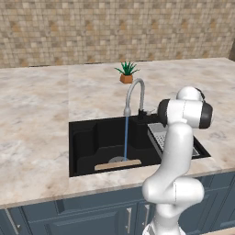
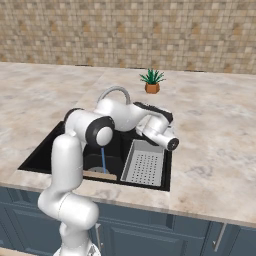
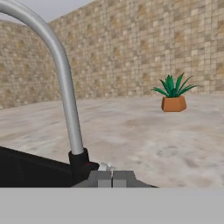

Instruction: Turn on the sink faucet with hot water and rinse the cutting board for ten seconds, then turn off the faucet. Push the cutting board to reach the water if necessary.

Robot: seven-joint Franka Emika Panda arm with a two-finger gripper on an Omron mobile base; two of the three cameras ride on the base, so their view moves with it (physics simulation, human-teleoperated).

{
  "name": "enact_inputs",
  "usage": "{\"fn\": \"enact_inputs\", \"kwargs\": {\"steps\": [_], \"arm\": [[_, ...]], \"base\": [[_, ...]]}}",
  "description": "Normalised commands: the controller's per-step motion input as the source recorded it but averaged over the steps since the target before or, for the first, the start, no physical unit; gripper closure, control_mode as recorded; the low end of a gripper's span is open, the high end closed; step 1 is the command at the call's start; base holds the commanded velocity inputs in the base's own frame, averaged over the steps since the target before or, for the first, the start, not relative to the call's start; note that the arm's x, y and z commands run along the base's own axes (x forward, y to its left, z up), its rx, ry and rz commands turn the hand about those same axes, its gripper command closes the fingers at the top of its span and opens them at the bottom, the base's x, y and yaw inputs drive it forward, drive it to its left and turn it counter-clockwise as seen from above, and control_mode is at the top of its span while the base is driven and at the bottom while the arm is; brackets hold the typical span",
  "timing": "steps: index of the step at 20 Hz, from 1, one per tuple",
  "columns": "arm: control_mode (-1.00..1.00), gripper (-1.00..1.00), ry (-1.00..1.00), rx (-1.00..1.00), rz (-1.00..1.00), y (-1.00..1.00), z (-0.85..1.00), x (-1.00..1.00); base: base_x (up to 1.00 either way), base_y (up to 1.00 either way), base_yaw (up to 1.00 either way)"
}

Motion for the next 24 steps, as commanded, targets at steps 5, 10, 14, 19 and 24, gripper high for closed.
{"fn": "enact_inputs", "kwargs": {"steps": [5, 10, 14, 19, 24], "arm": [[-1.0, 1.0, 0.0, 0.0, 0.02, 0.04, -0.07, 0.0], [-1.0, 1.0, 0.0, 0.0, 0.0, 0.0, 0.0, 0.0], [-1.0, 1.0, 0.0, 0.0, 0.0, 0.0, 0.0, 0.0], [-1.0, 1.0, 0.0, 0.0, 0.0, 0.0, 0.0, 0.0], [-1.0, 1.0, 0.0, 0.0, 0.0, 0.0, 0.0, 0.0]], "base": [[0.0, 0.0, 0.0], [0.0, 0.0, 0.0], [0.0, 0.0, 0.0], [0.0, 0.0, 0.0], [0.0, 0.0, 0.0]]}}
